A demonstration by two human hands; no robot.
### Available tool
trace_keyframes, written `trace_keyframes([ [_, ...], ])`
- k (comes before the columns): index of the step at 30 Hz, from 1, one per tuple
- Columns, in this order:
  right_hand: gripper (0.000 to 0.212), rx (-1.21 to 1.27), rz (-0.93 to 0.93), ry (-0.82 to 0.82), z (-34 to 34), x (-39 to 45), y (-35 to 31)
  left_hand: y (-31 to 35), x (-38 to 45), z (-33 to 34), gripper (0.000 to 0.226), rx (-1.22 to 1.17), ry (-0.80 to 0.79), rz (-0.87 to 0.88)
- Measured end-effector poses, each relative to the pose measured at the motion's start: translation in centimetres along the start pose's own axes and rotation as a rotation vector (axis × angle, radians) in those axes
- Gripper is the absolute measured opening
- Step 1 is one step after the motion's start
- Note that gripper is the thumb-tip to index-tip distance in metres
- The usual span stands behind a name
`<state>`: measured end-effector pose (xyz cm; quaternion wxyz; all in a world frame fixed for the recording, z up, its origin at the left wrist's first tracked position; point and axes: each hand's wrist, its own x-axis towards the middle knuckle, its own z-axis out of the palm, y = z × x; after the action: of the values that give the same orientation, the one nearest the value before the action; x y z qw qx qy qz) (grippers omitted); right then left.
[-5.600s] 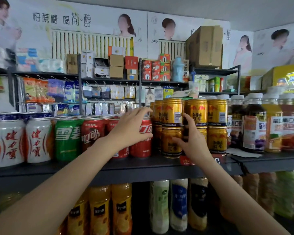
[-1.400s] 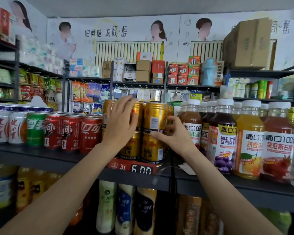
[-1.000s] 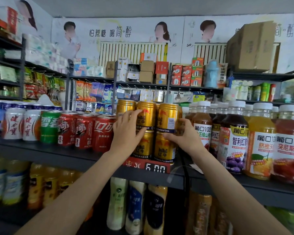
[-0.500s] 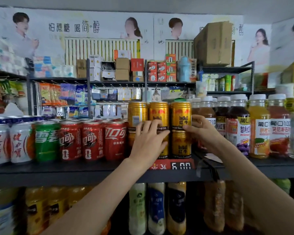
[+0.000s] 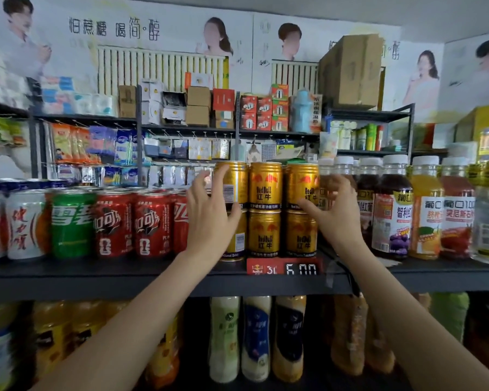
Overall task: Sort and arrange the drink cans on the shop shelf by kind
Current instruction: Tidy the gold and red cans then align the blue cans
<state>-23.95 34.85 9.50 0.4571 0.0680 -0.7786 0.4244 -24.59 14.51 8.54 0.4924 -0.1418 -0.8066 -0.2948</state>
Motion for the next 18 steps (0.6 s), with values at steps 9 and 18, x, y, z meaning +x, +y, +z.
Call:
trace_keyframes([
  [9,0.079,-0.613,-0.366,-0.075,4.4,0.0,-4.3,-0.9,3.4,-0.8,0.082,0.190,-0.240,-0.104],
  [18,0.079,-0.603,-0.351,-0.106,4.1,0.3,-4.2,0.5,3.5,0.2,0.069,0.308,-0.091,-0.098],
])
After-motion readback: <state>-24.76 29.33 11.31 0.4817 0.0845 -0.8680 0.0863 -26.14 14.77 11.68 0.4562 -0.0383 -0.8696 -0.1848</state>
